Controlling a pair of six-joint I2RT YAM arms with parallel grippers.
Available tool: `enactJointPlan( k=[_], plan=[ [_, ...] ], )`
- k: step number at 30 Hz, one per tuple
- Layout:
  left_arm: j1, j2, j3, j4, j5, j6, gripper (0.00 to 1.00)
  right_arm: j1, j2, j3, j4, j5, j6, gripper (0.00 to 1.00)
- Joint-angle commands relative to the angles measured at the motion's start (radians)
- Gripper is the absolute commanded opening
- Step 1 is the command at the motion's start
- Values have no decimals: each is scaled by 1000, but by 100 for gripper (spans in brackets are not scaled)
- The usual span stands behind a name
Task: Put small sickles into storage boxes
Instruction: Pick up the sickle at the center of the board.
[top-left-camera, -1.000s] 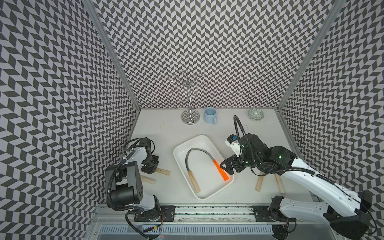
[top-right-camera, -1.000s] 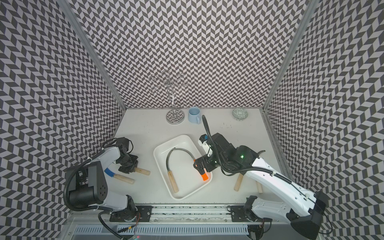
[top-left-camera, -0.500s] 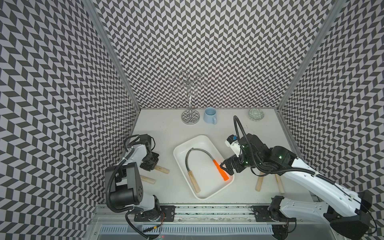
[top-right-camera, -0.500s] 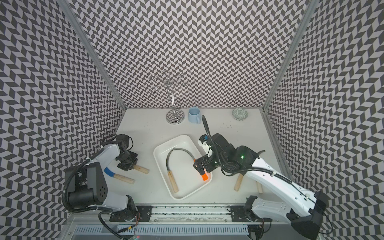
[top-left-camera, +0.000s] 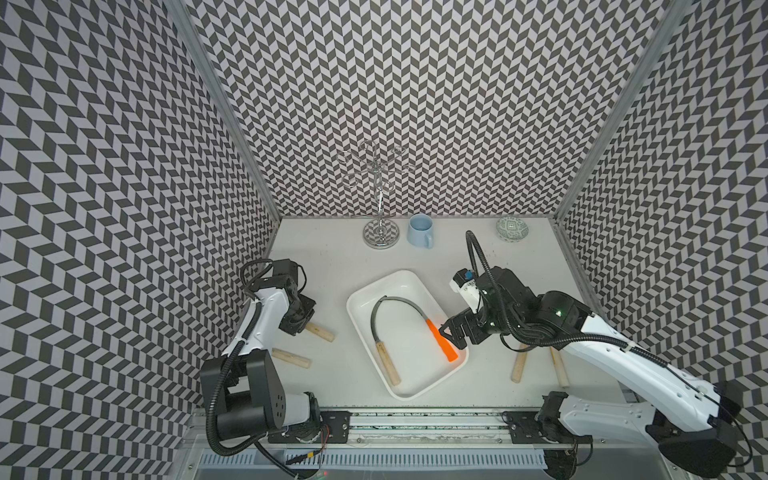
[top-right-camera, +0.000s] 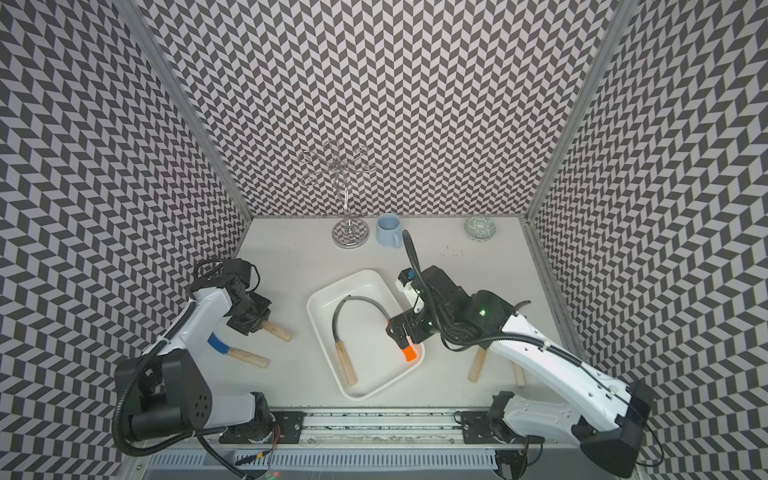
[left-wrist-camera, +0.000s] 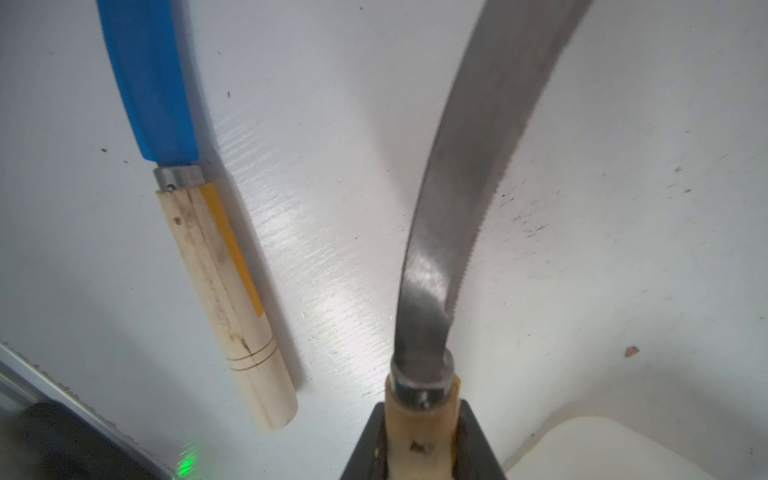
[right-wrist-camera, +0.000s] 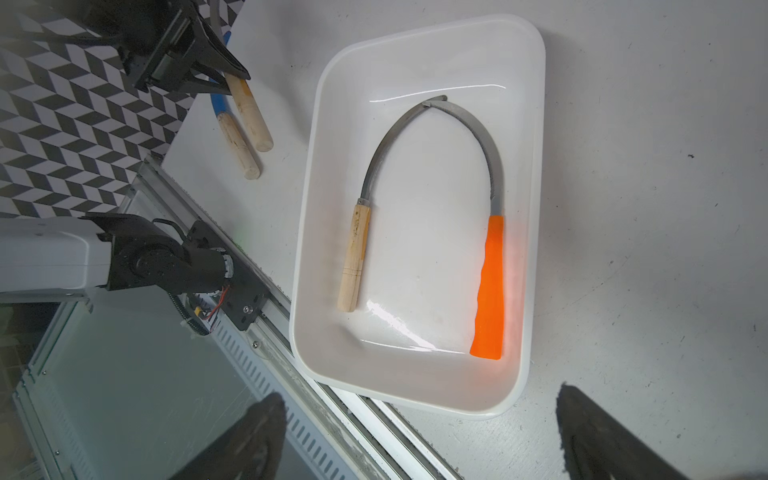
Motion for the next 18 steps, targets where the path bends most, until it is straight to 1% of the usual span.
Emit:
enactJointPlan(
  k=[1, 8, 13, 18],
  plan=[
    [-5, -49, 22, -66, 2, 27, 19, 8, 2, 11, 11, 8, 6, 100],
    [-6, -125, 37, -118, 18, 48, 20, 8, 6, 12, 11, 14, 6, 100],
    [-10, -144, 48, -135, 44, 57, 20, 11, 13, 15, 12, 23, 3, 100],
    [-50, -159, 76, -147, 63, 42, 20, 12, 20, 24, 5, 39, 4, 100]
  ],
)
